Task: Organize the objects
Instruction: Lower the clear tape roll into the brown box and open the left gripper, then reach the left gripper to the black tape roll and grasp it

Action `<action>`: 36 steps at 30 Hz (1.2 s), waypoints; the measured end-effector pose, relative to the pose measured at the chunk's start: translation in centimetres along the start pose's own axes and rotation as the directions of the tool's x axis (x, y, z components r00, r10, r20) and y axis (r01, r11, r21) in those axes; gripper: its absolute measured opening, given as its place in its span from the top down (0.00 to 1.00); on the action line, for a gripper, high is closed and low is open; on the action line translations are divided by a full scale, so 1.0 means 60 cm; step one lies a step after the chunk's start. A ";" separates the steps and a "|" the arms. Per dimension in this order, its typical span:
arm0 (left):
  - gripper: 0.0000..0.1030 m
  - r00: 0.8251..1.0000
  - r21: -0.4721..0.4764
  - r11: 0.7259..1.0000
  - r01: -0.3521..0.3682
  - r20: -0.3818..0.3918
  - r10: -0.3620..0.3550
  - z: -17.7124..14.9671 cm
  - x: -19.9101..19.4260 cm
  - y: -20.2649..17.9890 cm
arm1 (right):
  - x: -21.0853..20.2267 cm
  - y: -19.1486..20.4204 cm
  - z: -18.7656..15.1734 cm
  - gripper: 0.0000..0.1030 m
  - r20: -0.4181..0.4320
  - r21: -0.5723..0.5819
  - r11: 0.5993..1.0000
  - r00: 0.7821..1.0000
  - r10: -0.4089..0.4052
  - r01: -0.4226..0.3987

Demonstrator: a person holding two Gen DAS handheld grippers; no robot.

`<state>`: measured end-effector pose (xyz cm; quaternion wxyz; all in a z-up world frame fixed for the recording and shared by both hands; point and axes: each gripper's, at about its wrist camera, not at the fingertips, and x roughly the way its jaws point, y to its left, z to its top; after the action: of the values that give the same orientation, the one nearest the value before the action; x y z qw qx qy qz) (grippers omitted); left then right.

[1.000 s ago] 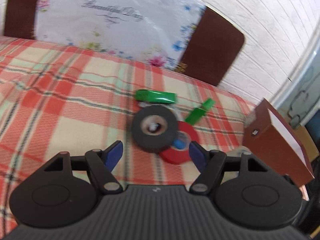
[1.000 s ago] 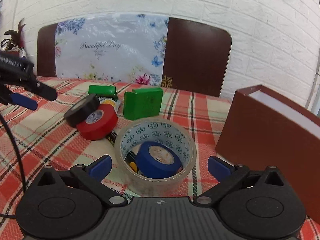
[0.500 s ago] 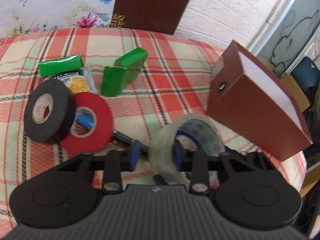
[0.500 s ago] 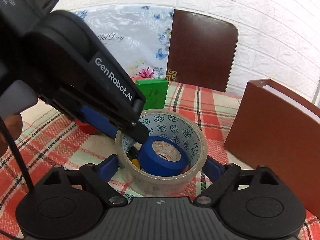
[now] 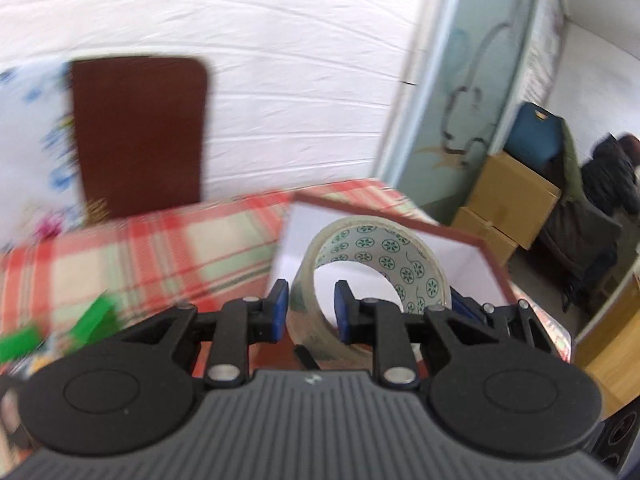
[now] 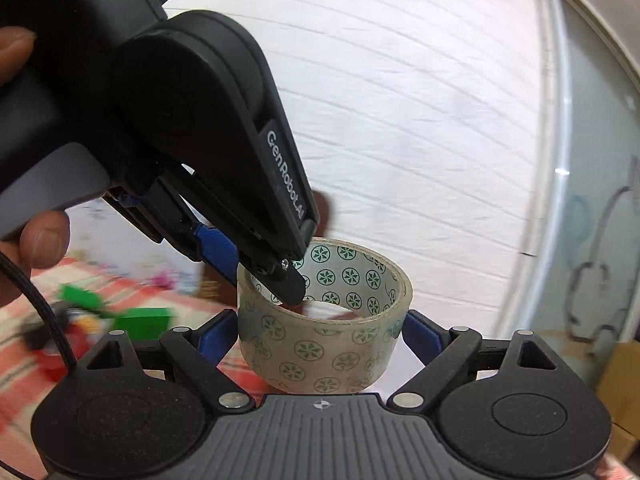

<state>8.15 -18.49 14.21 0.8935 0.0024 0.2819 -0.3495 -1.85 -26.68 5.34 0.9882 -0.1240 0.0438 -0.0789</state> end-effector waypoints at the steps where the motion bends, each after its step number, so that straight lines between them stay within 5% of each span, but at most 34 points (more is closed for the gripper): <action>1: 0.75 1.000 0.011 1.000 0.016 0.001 -0.016 0.008 0.015 -0.011 | 0.006 -0.020 0.001 0.15 -0.006 0.011 1.000 1.000 -0.023 0.023; 11: 0.73 0.994 0.059 0.996 0.073 -0.084 -0.068 0.010 0.130 -0.097 | 0.041 -0.127 -0.040 0.15 -0.124 0.056 0.984 0.979 -0.163 0.170; 19: 0.70 0.998 0.032 0.999 0.035 -0.047 -0.033 -0.013 0.077 -0.073 | 0.013 -0.094 -0.044 0.12 -0.062 0.047 0.986 0.985 -0.159 0.162; 25: 0.64 0.999 -0.033 0.998 -0.048 -0.002 0.048 -0.077 -0.025 0.021 | -0.030 -0.029 -0.024 0.10 -0.026 0.097 0.995 1.000 -0.002 0.004; 29: 0.56 0.993 -0.156 0.981 -0.119 -0.033 0.115 -0.136 -0.083 0.117 | -0.032 0.043 -0.020 0.09 -0.088 0.110 0.975 0.975 0.203 -0.193; 33: 0.57 0.972 -0.279 0.931 -0.235 -0.044 0.232 -0.186 -0.148 0.208 | -0.035 0.140 -0.001 0.10 -0.132 0.034 0.943 0.934 0.332 -0.331; 36: 0.57 0.949 -0.401 0.863 -0.307 -0.065 0.308 -0.210 -0.191 0.281 | 0.001 0.177 0.003 0.10 -0.155 -0.033 0.911 0.903 0.401 -0.410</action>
<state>5.52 3.92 6.14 0.9187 -0.1383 0.3438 -0.1366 -0.24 -16.48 2.82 0.9726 -0.1381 0.1428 0.1210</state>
